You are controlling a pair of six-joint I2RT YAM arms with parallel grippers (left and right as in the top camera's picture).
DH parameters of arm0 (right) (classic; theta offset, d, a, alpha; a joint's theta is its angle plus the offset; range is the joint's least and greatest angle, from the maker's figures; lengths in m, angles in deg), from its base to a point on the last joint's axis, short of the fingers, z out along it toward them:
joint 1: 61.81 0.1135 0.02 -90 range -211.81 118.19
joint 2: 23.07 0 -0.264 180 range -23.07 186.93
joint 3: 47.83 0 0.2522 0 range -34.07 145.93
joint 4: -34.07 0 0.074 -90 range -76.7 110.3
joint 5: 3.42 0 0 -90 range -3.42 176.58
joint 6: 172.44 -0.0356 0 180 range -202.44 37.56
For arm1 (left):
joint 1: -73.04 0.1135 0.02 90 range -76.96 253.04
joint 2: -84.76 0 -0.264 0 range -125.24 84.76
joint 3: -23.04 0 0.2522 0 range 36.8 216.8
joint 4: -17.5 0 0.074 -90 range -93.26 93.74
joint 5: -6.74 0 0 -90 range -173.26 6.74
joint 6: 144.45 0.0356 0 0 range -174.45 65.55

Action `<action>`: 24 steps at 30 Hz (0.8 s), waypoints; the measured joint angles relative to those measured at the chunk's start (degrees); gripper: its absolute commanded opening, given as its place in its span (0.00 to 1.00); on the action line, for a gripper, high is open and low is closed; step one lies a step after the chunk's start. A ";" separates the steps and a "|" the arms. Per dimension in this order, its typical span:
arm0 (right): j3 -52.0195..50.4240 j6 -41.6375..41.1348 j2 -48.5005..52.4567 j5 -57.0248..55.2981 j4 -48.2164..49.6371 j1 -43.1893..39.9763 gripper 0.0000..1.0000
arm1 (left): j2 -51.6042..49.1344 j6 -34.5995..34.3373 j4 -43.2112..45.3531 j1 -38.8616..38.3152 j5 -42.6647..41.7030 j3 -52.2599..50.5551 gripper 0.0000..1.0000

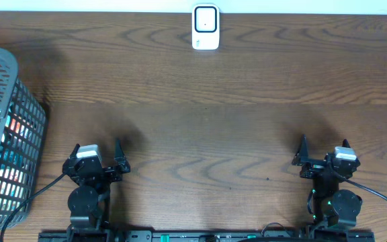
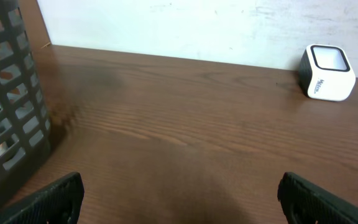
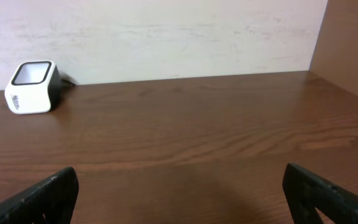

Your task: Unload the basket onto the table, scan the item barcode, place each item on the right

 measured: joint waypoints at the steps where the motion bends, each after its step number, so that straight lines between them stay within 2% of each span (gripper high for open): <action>1: 0.02 0.02 0.00 -0.02 0.02 0.00 0.99 | 0.00 0.00 0.00 0.00 0.00 0.00 0.98; 11: 0.02 0.17 0.00 0.00 0.00 0.00 0.99 | 0.00 0.00 0.17 0.00 -0.63 0.00 0.98; 19: 0.02 0.20 0.00 0.00 0.00 0.00 0.99 | -0.09 0.00 0.52 0.00 -9.79 0.02 0.98; 24: 0.00 0.20 0.02 -0.02 -0.02 0.00 0.99 | -4.76 -0.22 0.22 0.00 -11.04 7.80 0.98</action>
